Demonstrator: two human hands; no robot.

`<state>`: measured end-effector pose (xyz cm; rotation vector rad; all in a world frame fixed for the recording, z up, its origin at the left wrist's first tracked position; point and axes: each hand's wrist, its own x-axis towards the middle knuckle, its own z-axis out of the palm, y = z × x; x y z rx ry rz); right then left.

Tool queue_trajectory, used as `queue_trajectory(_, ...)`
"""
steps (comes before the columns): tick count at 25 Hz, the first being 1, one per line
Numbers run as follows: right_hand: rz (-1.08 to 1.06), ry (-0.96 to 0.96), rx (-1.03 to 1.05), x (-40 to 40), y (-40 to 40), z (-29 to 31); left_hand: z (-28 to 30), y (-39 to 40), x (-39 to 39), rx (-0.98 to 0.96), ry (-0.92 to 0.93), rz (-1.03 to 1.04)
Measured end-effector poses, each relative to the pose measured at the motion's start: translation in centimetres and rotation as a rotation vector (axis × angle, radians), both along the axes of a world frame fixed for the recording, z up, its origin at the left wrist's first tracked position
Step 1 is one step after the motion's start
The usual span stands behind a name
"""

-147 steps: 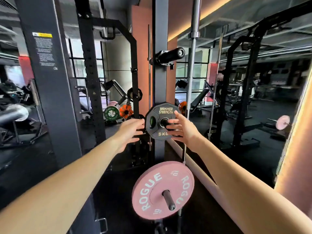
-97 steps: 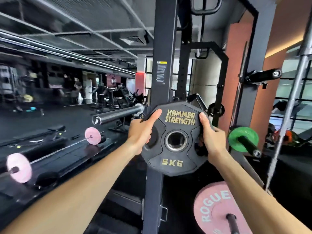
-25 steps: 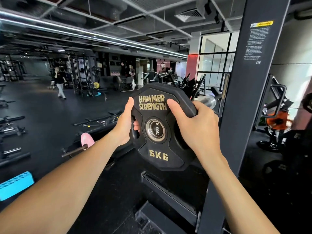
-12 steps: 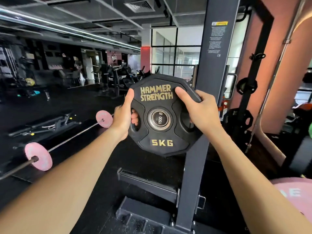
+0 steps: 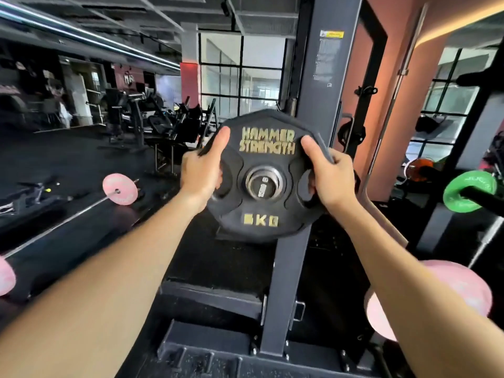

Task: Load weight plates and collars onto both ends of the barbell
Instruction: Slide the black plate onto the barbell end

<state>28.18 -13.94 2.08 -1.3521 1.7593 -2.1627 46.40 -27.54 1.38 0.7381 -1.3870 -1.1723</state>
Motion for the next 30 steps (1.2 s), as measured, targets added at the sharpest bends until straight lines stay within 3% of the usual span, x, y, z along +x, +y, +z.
queue_trajectory(9, -0.086, -0.02, 0.041, -3.3, -4.1, 0.2, -0.3, -4.0, -3.4, 0.001, -0.011, -0.047)
queue_trajectory(19, -0.146, -0.083, 0.012, -12.1, -14.4, -1.0, 0.5, -14.3, -12.2, -0.057, -0.062, -0.016)
queue_trajectory(30, -0.125, -0.072, 0.092, -22.0, -25.7, 0.5, 0.4, -25.9, -23.0, 0.066, -0.05, -0.014)
